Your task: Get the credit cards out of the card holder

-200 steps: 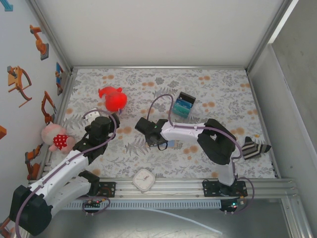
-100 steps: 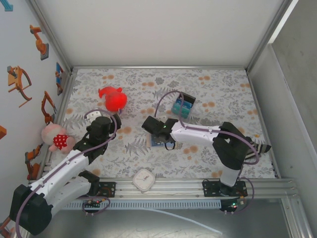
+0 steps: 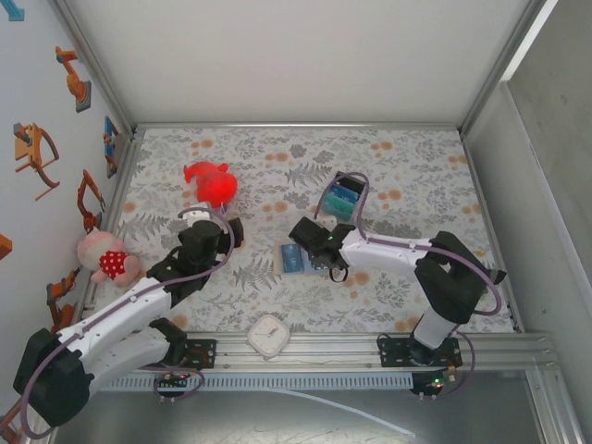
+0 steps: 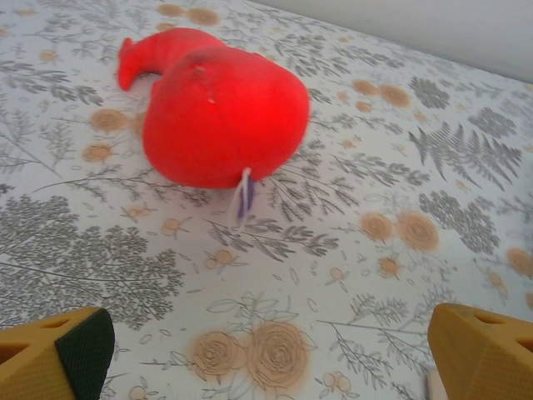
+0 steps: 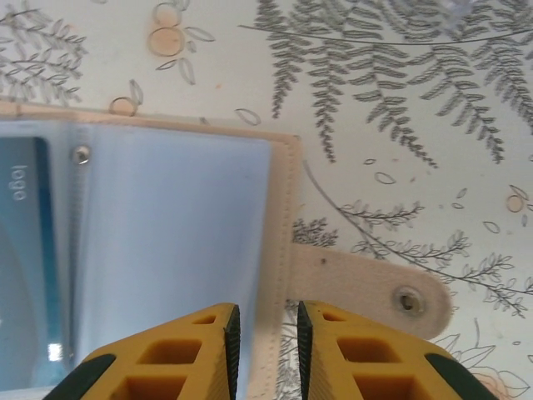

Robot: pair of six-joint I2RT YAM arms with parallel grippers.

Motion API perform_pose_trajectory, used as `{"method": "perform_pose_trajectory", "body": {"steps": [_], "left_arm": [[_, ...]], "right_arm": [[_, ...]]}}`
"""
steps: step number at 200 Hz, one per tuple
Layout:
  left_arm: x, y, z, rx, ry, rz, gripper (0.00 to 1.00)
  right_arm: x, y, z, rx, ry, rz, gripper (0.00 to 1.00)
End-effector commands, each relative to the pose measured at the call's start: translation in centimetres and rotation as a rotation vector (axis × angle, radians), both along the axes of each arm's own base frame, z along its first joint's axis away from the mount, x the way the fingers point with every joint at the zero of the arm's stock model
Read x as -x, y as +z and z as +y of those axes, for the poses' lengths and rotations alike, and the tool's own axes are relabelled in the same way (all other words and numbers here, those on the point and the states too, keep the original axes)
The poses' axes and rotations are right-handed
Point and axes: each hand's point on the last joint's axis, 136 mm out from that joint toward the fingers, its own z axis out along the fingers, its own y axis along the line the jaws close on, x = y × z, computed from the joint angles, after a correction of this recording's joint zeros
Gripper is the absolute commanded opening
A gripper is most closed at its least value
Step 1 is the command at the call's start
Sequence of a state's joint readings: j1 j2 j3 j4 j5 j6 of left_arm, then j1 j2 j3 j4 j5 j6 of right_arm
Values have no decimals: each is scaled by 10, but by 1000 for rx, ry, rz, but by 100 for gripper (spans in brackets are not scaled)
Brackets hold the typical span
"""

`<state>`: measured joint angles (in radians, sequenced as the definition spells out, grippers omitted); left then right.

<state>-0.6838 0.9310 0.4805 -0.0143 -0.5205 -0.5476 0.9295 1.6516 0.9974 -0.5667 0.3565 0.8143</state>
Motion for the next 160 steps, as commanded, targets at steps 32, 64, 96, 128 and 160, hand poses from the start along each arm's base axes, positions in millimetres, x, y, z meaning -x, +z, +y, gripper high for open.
{"method": "perform_pose_trajectory", "body": {"steps": [32, 64, 96, 128, 160], "left_arm": [[11, -7, -19, -80, -77, -9, 97], [21, -21, -29, -61, -103, 29, 97], [27, -37, -38, -66, -113, 84, 97], [31, -52, -48, -91, -136, 153, 97], [31, -63, -54, -152, -132, 219, 97]], "right_arm": [[-15, 20, -21, -104, -67, -108, 24], [-20, 37, -20, -168, -52, -152, 6], [-25, 47, -10, -216, -31, -162, 13], [-29, 49, 5, -283, -5, -144, 16], [-28, 38, 16, -326, 12, -67, 2]]}}
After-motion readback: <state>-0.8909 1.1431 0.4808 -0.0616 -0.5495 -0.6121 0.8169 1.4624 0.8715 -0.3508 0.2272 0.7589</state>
